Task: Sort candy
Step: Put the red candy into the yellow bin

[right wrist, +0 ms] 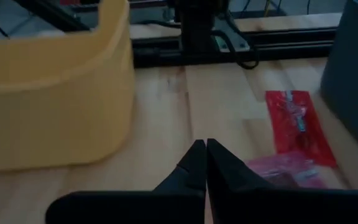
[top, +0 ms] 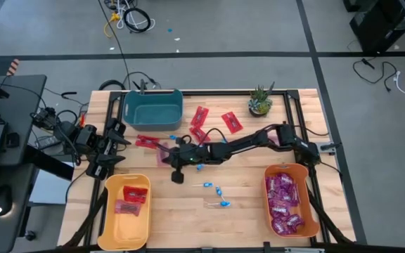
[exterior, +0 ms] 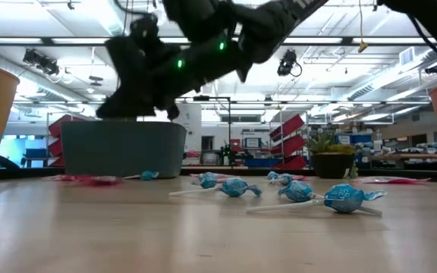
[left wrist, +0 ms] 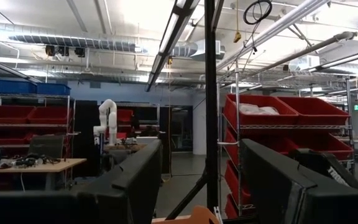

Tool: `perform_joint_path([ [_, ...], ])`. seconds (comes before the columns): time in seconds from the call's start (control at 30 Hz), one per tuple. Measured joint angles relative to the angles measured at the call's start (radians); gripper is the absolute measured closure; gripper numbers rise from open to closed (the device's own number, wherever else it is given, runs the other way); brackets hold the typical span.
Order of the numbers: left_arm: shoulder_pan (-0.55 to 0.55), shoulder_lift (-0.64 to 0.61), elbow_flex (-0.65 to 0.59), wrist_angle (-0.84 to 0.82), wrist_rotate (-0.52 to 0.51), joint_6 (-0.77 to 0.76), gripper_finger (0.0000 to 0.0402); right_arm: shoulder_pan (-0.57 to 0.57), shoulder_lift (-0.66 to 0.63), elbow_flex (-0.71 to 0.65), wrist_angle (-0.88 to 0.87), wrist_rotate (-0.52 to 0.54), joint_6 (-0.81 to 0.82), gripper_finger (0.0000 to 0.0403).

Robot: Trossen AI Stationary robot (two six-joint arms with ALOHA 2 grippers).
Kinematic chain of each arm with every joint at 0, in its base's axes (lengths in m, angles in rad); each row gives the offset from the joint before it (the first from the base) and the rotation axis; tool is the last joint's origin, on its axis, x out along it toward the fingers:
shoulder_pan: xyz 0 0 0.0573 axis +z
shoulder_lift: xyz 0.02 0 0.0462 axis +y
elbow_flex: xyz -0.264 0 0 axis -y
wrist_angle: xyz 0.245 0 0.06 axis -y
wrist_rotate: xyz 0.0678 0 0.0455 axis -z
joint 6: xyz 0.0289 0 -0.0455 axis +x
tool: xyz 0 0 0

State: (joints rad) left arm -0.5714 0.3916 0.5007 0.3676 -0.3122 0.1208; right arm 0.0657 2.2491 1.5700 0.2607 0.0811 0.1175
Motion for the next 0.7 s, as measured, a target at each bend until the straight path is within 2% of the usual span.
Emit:
perform_joint_path([
  [0.13, 0.000, 0.000, 0.000, 0.000, 0.000, -0.001, 0.0183, 0.005, -0.040, 0.000, -0.044, -0.028, 0.068, 0.0403],
  [0.23, 0.000, 0.000, 0.000, 0.000, 0.000, -0.001, 0.0183, 0.007, -0.037, 0.001, -0.039, 0.023, 0.067, 0.0403],
  [0.37, 0.000, 0.000, 0.000, 0.001, 0.000, -0.001, 0.0183, 0.002, 0.033, 0.001, 0.015, 0.116, 0.113, 0.0403],
  [0.53, 0.000, 0.000, 0.000, 0.001, 0.000, -0.002, 0.0183, -0.021, 0.136, 0.000, 0.172, 0.124, 0.196, 0.0403],
  [0.7, 0.000, 0.000, 0.000, 0.001, 0.000, -0.002, 0.0183, -0.054, 0.204, 0.001, 0.244, 0.098, 0.258, 0.0403],
])
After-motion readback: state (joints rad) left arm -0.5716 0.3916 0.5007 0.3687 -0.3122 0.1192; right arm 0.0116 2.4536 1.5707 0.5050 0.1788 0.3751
